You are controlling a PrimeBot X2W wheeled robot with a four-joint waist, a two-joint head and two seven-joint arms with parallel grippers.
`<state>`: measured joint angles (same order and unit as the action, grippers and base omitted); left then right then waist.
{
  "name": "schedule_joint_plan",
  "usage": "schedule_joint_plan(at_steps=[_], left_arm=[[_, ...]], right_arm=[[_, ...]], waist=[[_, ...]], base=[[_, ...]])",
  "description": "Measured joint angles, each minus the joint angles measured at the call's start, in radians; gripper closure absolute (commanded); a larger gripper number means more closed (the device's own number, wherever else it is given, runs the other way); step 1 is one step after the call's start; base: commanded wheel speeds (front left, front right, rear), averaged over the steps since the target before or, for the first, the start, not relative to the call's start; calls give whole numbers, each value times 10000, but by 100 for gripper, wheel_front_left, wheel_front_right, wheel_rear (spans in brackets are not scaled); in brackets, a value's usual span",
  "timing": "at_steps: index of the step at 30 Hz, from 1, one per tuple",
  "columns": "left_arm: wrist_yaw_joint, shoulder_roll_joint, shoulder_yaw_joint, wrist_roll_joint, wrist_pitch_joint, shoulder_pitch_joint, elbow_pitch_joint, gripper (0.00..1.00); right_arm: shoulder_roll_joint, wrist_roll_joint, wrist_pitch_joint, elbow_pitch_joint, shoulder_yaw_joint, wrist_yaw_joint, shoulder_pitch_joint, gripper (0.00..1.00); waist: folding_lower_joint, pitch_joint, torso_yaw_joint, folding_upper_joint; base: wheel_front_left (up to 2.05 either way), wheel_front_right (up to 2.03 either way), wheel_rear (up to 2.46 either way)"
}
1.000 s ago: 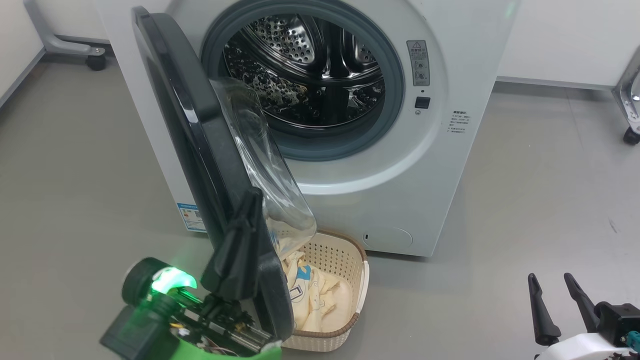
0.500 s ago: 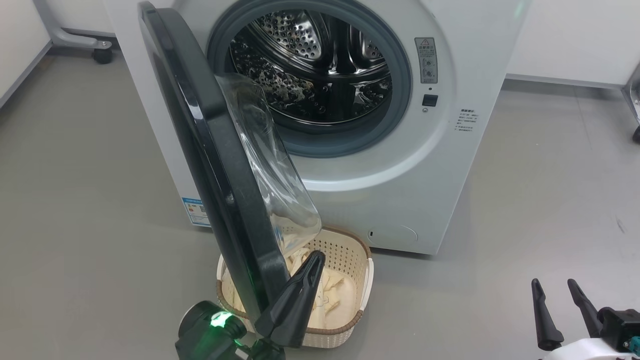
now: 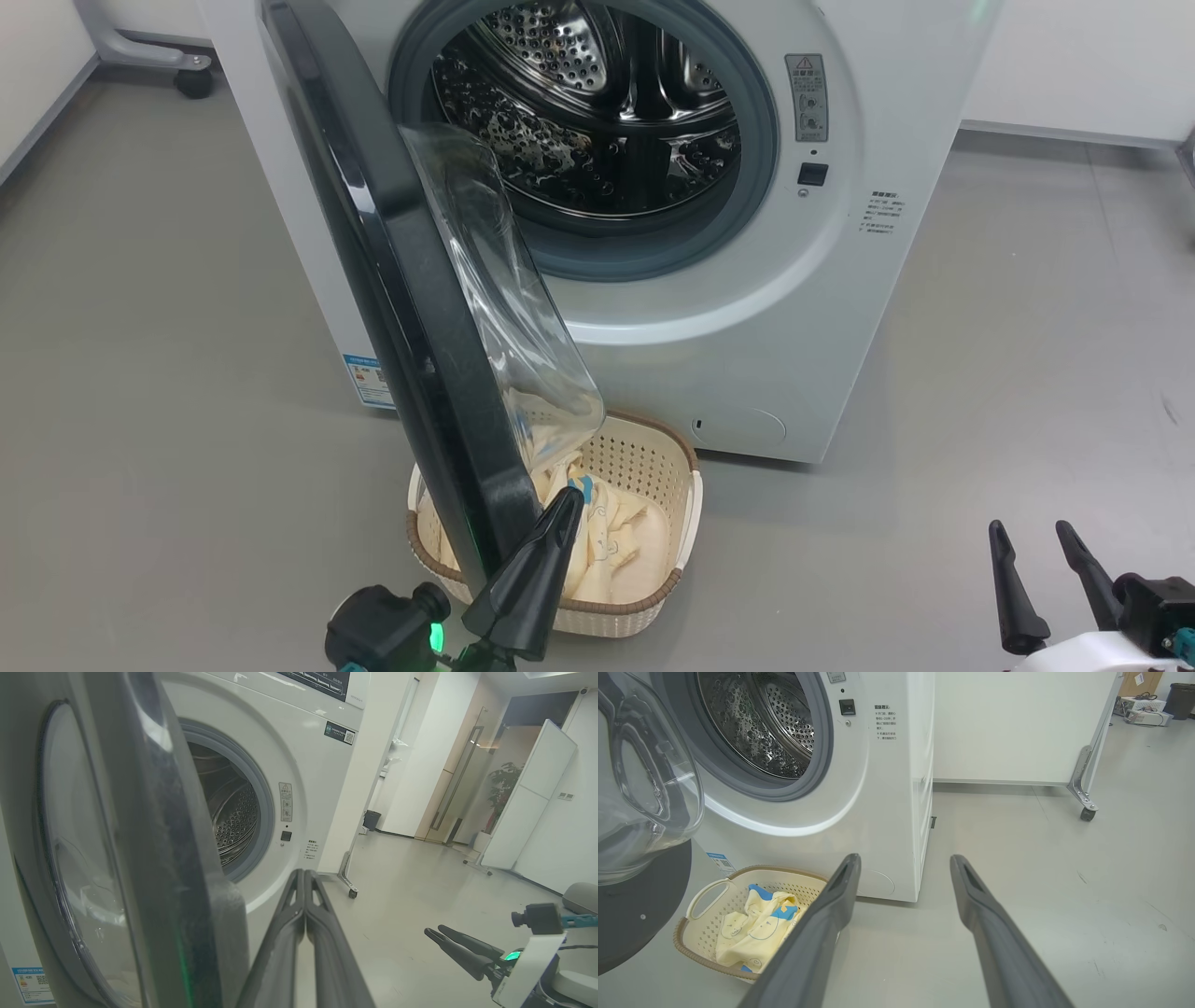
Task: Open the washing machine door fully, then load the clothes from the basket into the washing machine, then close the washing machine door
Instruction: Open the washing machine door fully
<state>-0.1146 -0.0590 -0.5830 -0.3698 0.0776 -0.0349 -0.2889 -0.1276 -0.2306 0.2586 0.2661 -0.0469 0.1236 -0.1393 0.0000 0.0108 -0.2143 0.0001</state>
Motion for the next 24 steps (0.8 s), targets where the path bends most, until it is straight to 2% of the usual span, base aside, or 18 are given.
schedule_joint_plan(at_steps=[16,24], left_arm=[[299,6,-115,77,-257,184,148,100],[487,10,-249,188,-345,421,276,100]], right_arm=[[-13,-15,0,13,-79,0,12,0],[-10,-75,0,12,-159,2,20,0]], waist=[[0,-307,-75,0],[0,-436,-324,0]], base=[[0,0,0],[0,0,0]])
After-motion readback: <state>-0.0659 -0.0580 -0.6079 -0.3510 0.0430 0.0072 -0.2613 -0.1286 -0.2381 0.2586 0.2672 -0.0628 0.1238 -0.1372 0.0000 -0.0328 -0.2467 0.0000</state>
